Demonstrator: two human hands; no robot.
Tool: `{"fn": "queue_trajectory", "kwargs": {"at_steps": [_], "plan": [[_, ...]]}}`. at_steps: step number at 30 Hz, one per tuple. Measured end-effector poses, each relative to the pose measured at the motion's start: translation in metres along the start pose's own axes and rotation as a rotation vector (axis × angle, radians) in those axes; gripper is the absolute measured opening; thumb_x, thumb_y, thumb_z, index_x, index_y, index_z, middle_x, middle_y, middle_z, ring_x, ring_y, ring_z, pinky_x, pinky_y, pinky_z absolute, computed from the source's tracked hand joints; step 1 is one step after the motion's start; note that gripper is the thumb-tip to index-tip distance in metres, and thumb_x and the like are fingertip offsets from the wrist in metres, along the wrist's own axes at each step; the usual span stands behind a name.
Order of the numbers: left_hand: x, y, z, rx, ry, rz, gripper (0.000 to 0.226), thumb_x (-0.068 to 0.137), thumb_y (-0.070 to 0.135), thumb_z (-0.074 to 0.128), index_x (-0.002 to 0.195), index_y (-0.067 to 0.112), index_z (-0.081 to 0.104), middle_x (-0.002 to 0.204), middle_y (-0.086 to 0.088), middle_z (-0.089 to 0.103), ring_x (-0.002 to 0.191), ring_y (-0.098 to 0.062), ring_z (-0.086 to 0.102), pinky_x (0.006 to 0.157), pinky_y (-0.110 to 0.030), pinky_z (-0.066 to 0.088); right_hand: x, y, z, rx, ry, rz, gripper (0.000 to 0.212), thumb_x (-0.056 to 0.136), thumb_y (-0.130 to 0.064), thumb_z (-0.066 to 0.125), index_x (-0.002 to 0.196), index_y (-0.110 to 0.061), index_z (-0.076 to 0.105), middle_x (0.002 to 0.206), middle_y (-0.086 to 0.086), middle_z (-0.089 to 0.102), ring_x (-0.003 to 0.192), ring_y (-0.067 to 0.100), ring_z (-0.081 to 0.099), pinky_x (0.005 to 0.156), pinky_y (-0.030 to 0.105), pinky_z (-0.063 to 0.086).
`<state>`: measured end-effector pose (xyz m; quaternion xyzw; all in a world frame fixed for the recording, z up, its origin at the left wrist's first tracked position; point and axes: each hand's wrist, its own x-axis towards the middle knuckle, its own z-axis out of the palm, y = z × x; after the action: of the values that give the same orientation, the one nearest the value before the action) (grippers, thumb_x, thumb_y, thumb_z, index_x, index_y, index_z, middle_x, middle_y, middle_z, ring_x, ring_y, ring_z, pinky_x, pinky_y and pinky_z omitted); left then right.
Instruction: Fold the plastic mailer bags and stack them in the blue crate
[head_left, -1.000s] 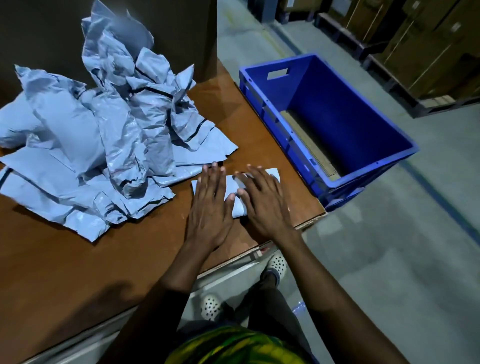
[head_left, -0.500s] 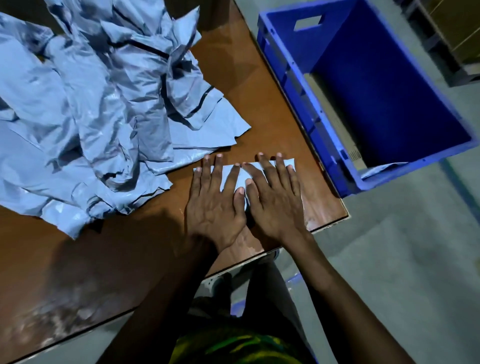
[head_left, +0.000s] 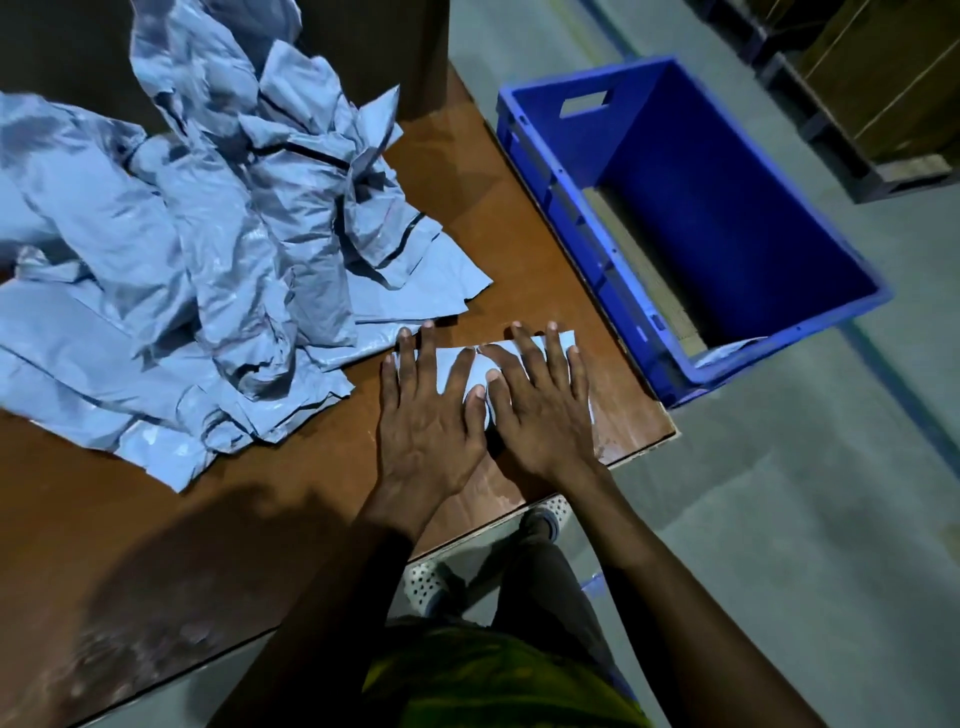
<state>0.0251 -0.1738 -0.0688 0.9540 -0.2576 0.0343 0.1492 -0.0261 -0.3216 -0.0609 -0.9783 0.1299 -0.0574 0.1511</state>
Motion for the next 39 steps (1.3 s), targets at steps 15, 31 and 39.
{"fn": "queue_trajectory", "kwargs": {"at_steps": [15,31,39], "plan": [[-0.013,-0.041,-0.003,-0.012,0.023,-0.018,0.061,0.107,0.038,0.017,0.163,0.015,0.028,0.172,-0.006,0.021,0.160,-0.025,0.013,0.129,-0.052,0.010,0.000,-0.051,0.016,0.022,0.033,-0.146,0.054,0.111,-0.043,0.021,0.155,-0.027,0.048,0.163,-0.006,0.044,0.160,0.018,0.018,0.130,0.046,0.007],[-0.012,-0.041,-0.004,-0.053,0.008,-0.012,0.063,0.108,0.042,0.016,0.162,0.013,0.029,0.171,-0.010,0.023,0.159,-0.028,0.015,0.128,-0.054,0.010,-0.005,0.018,-0.010,0.112,-0.020,0.010,0.062,0.106,-0.065,0.023,0.161,-0.039,0.033,0.172,-0.009,0.021,0.161,0.014,0.002,0.130,0.049,0.005],[-0.009,-0.011,-0.023,-0.082,0.048,0.135,0.060,0.109,0.043,0.017,0.164,0.021,0.025,0.168,-0.009,0.028,0.158,-0.030,0.016,0.126,-0.055,0.016,-0.029,0.007,-0.013,0.119,0.137,0.043,0.055,0.109,-0.054,0.031,0.158,-0.031,0.041,0.170,-0.008,0.029,0.160,0.013,0.011,0.130,0.043,0.005]]}}
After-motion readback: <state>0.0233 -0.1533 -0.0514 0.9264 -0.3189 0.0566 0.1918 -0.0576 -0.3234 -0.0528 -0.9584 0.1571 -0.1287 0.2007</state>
